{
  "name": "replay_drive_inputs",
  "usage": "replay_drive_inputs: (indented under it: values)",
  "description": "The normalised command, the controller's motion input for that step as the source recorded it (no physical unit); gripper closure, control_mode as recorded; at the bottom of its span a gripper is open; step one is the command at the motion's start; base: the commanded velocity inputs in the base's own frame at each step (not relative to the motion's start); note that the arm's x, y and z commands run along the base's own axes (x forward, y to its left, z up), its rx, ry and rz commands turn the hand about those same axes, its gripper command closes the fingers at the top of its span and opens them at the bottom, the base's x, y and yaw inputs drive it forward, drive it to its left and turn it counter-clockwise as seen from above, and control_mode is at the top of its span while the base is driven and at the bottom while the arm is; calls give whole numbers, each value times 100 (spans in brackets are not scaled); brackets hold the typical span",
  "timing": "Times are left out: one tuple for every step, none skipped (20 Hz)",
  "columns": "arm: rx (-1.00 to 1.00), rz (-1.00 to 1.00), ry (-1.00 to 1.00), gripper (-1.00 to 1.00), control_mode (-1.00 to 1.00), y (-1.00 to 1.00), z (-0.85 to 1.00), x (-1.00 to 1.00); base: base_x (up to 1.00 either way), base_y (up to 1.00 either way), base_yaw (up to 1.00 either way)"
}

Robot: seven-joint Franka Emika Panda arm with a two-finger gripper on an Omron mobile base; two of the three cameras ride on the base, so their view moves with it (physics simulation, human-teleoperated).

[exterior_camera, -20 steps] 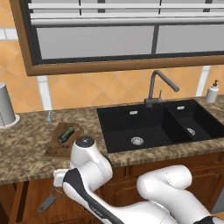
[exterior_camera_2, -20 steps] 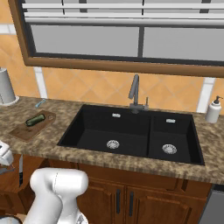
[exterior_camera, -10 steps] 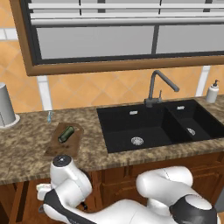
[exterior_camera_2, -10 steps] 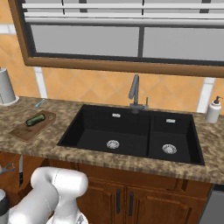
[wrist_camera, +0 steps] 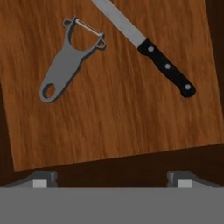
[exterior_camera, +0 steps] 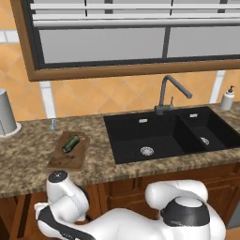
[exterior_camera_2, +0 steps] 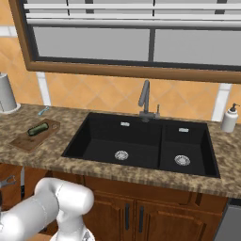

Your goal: Place the appropriate cutting tool for cutting the cucumber skin on the cutting board.

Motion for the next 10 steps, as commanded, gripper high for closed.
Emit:
replay_drive_inputs:
  values:
    - [-1, 0, 0, -100, -100, 23, -34, 0, 0, 0, 0]
    - [0, 0, 0, -100, -100, 11, -28, 0, 0, 0, 0]
    - [0, 0, 0, -100, -100, 0, -26, -4, 0, 0, 0]
    - [0, 0, 0, -100, -100, 0, -26, -8, 0, 0, 0]
    - [0, 0, 0, -100, -100, 4, -26, -13, 0, 0, 0]
    - [0, 0, 0, -100, -100, 9, -31, -17, 0, 0, 0]
    - [0, 0, 0, -100, -100, 6, -36, -18, 0, 0, 0]
    - [0, 0, 0, -100, -100, 3, -38, -6, 0, 0, 0]
    - [0, 0, 0, -100, -100, 0, -34, -6, 0, 0, 0]
    - [0, 0, 0, -100, -100, 1, -30, -8, 0, 0, 0]
